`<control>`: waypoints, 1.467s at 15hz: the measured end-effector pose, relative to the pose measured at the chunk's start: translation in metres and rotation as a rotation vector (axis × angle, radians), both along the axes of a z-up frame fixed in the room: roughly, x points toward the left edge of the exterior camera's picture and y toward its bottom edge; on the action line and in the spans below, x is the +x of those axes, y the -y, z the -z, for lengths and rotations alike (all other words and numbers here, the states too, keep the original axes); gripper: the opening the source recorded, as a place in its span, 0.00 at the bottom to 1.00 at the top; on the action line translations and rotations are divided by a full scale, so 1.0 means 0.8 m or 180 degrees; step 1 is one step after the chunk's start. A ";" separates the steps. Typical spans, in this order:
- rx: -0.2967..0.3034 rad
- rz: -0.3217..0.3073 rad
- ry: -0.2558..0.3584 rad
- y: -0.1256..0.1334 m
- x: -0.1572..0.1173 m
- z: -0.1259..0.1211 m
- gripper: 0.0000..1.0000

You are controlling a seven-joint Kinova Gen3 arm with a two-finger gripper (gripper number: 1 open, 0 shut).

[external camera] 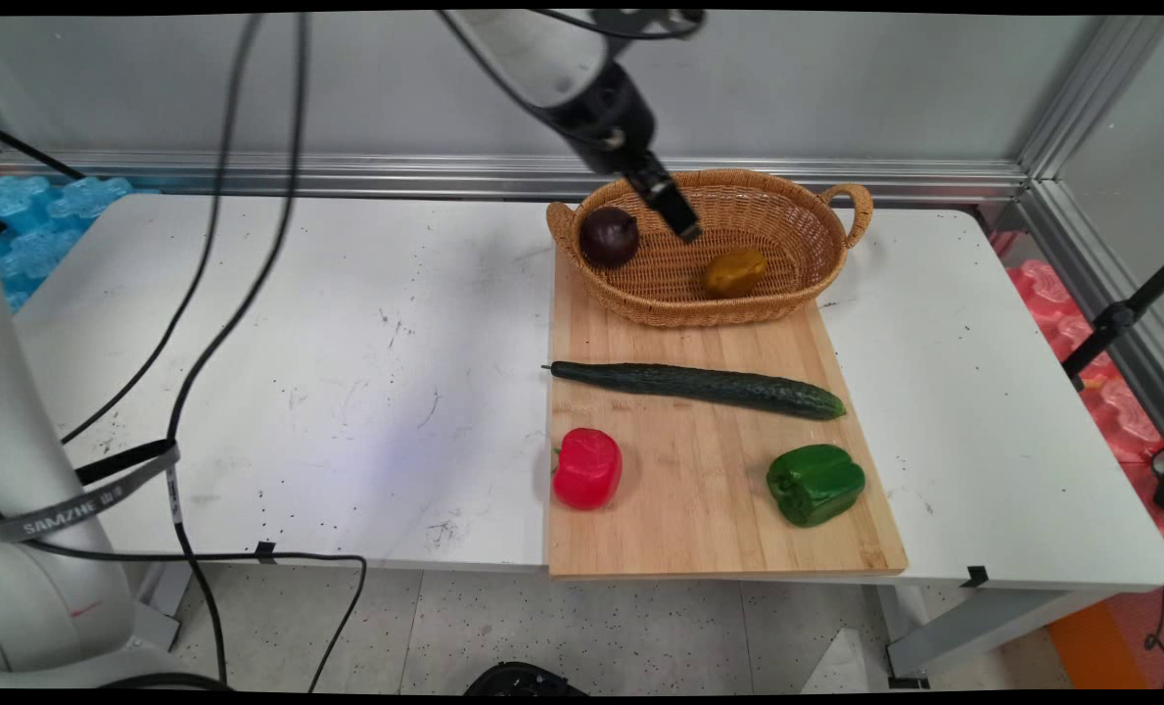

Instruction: Pick up the potato from the vegetable basket

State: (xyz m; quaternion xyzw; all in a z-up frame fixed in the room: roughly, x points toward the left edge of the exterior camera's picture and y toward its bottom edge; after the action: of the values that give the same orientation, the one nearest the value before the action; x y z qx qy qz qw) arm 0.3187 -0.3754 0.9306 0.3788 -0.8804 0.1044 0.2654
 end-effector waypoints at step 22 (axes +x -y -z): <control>0.0317 -0.0442 0.0287 0.151 -0.133 0.161 0.00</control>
State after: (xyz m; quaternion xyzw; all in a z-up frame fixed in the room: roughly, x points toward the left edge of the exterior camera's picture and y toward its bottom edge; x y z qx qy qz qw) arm 0.2119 -0.4963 0.8018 0.4466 -0.8672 0.0956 0.1984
